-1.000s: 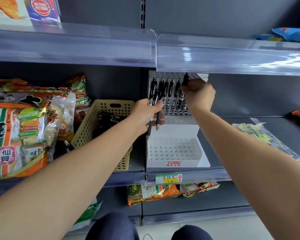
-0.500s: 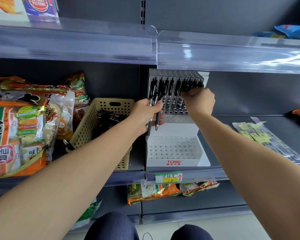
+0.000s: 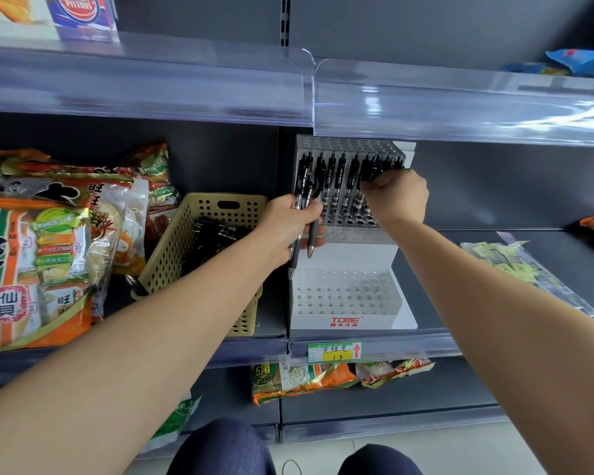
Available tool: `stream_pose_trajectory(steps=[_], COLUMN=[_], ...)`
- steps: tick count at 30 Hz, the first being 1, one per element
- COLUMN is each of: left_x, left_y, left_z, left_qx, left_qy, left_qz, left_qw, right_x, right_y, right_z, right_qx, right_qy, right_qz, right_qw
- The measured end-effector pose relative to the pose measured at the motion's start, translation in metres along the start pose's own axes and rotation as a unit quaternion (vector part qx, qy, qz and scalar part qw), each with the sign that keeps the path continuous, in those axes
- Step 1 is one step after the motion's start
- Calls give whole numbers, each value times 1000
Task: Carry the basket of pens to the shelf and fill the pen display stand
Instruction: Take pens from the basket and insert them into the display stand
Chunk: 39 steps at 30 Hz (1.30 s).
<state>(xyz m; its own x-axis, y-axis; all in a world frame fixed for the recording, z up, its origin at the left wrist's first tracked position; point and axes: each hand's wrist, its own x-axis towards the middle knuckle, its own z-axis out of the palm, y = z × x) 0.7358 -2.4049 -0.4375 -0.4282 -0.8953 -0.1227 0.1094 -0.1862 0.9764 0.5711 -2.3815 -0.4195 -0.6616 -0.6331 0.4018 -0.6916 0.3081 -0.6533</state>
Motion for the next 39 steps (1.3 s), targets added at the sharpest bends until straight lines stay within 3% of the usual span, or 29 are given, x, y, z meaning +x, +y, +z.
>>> stream_pose_trajectory(steps=[10,39], left_x=[2,0], left_y=[-1,2], left_z=[-2,-5], left_qx=[11,20], left_qy=[3,7], left_qz=[0,4], left_qw=[1000,1000], right_x=[2,5], right_y=[-2,-6], right_z=[-1,-3], right_qx=[-35,-65], right_qy=[-2,-24], right_qz=[-41,-32], right_qw=[999,997])
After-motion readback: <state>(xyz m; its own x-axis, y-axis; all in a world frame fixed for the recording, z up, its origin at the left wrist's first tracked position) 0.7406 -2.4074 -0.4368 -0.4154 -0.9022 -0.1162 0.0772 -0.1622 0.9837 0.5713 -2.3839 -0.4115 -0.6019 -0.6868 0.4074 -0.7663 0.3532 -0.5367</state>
